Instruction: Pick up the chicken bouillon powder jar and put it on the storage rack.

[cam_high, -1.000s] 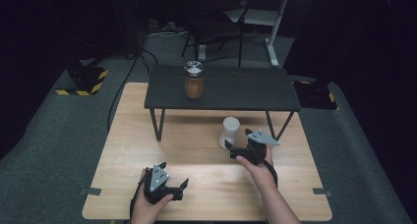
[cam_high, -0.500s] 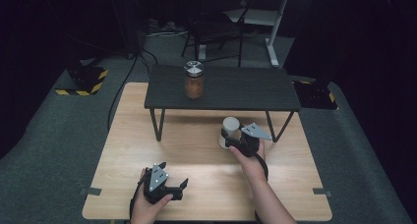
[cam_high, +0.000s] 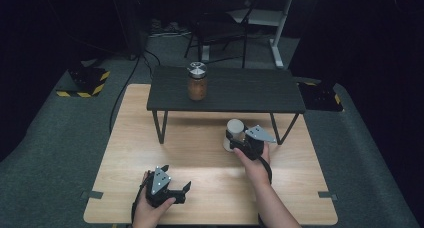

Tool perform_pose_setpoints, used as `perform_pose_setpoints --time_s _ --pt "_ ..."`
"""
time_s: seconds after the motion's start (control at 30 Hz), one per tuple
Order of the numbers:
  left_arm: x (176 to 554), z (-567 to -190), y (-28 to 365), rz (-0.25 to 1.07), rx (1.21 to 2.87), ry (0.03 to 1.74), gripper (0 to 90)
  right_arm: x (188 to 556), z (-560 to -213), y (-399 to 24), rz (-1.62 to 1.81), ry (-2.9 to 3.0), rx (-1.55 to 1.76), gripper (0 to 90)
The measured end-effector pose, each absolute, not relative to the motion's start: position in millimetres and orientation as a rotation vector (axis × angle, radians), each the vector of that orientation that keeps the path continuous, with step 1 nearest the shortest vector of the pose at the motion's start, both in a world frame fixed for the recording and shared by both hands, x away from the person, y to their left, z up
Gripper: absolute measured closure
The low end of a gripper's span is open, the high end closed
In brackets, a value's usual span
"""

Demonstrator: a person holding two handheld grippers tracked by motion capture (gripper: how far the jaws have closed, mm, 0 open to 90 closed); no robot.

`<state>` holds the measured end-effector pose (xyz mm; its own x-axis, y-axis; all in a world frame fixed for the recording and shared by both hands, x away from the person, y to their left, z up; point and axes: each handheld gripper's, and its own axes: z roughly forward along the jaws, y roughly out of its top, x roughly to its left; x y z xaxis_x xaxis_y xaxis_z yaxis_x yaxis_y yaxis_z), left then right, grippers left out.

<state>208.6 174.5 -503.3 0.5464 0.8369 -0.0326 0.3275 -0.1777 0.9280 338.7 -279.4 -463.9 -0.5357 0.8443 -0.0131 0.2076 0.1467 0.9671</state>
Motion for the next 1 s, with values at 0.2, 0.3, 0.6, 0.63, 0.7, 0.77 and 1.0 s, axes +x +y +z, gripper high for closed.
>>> perform_pose_setpoints --time_s 0.2,0.3,0.6,0.63,0.7,0.77,1.0 --pt "208 -503 174 0.620 1.752 0.972 0.4 329 -461 -288 1.449 1.831 0.997 33.6" --pt "208 -503 173 0.623 1.754 0.970 0.4 320 -457 -293 1.455 1.821 0.986 33.5" --pt "208 -503 173 0.623 1.753 0.973 0.4 292 -443 -313 1.456 1.799 0.994 33.5" --pt "208 -503 173 0.623 1.753 0.974 0.4 288 -441 -316 1.454 1.794 0.993 33.6" --pt "208 -503 173 0.623 1.755 0.973 0.4 281 -436 -323 1.458 1.787 0.990 33.6" --pt "208 -503 173 0.623 1.757 0.975 0.4 275 -432 -326 1.455 1.779 0.985 33.5" --pt "208 -503 173 0.624 1.758 0.975 0.4 254 -417 -340 1.459 1.752 0.976 33.5"
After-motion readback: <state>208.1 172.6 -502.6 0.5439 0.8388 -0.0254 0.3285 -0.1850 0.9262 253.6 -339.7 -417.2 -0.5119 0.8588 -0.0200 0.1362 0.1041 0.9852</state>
